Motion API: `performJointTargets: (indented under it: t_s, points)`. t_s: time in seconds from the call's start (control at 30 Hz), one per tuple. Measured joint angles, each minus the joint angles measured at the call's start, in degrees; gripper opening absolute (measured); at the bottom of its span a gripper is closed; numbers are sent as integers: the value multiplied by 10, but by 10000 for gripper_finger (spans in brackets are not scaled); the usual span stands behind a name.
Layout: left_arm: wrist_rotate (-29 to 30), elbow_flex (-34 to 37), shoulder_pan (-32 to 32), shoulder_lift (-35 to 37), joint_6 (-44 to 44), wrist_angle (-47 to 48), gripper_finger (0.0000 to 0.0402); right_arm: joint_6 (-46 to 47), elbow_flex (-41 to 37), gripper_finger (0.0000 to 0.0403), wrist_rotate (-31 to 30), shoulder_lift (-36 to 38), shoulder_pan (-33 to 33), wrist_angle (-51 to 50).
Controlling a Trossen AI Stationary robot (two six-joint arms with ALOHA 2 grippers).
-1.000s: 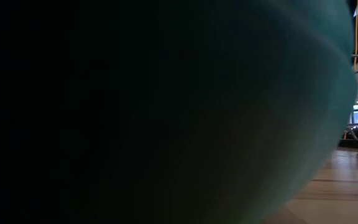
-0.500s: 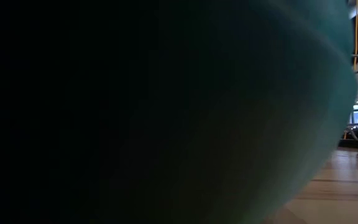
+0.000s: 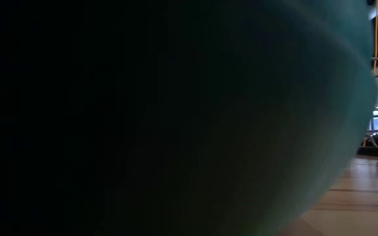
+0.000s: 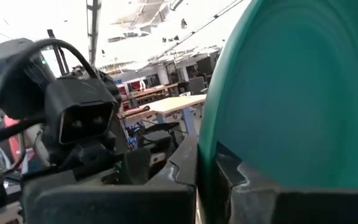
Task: Sort dishes
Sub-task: Put the green plate in the dish rack
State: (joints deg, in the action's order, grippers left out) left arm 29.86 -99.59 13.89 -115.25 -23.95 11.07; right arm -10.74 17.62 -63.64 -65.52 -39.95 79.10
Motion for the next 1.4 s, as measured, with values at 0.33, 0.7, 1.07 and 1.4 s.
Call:
performJointTargets:
  t_s: [0.33,0.7,1.07,1.4]
  points:
    - [0,0,0,0,-1,0,140,149,-71,11,2,0,30,5]
    - [0,0,0,0,1,0,140,154,-79,60,-23,0,33,-18]
    - [0,0,-1,0,1,0,140,144,-79,99,-10,0,32,-31]
    - [0,0,-1,0,1,1,140,90,-79,100,35,1,32,-44]
